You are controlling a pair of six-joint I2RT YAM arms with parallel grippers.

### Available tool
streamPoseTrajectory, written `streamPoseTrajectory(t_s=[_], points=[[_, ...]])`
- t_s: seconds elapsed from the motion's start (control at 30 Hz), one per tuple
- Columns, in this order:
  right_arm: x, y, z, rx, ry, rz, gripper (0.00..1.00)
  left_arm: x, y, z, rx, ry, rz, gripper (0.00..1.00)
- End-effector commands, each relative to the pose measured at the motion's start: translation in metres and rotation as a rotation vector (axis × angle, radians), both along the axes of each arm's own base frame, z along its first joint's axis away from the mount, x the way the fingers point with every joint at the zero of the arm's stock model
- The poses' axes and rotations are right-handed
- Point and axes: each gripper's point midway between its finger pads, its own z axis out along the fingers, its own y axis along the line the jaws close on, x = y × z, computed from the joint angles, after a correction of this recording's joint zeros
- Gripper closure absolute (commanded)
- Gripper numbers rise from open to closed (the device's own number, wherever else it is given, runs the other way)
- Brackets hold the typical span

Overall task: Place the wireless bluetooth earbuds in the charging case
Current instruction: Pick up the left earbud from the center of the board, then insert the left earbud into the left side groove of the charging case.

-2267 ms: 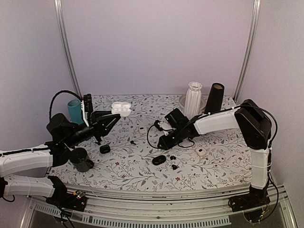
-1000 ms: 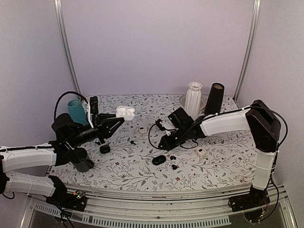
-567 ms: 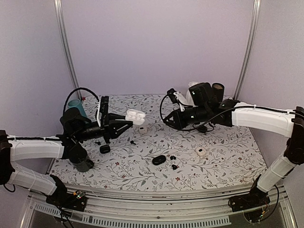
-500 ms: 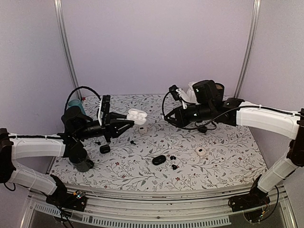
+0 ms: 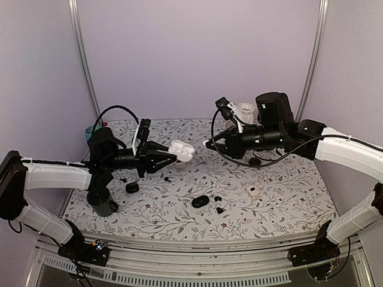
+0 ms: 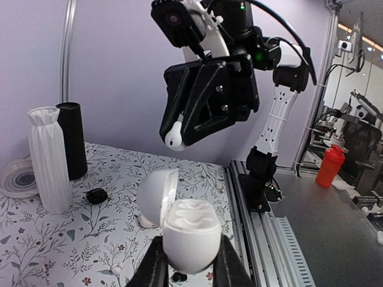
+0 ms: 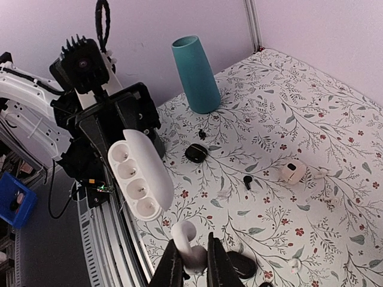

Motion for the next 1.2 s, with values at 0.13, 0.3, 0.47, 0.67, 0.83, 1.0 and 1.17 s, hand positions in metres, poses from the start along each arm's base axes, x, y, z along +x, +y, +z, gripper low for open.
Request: streamPoseTrajectory(t_s=[0.13, 0.3, 0.47, 0.67, 0.83, 1.0, 1.17], points=[[-0.020, 0.004, 0.040, 0.070, -0.061, 0.078, 0.95, 0.000, -0.008, 0.006, -0.015, 0.007, -0.040, 1.00], [-0.030, 0.015, 0.046, 0.084, -0.067, 0.127, 0.94, -0.003, -0.011, 0.007, -0.012, 0.009, -0.063, 1.00], [-0.036, 0.032, 0.046, 0.080, -0.072, 0.167, 0.94, -0.011, -0.016, 0.009, -0.007, 0.007, -0.105, 1.00], [-0.040, 0.049, 0.039, 0.053, -0.074, 0.198, 0.94, -0.019, -0.021, 0.013, -0.007, 0.004, -0.145, 1.00], [-0.043, 0.060, 0.032, 0.021, -0.083, 0.205, 0.94, -0.026, -0.024, 0.017, -0.008, 0.002, -0.176, 1.00], [-0.047, 0.065, 0.027, -0.003, -0.093, 0.210, 0.94, -0.029, -0.026, 0.016, -0.006, 0.010, -0.193, 1.00], [-0.044, 0.067, 0.018, -0.036, -0.087, 0.194, 0.94, -0.033, -0.028, 0.019, -0.011, 0.002, -0.207, 1.00]])
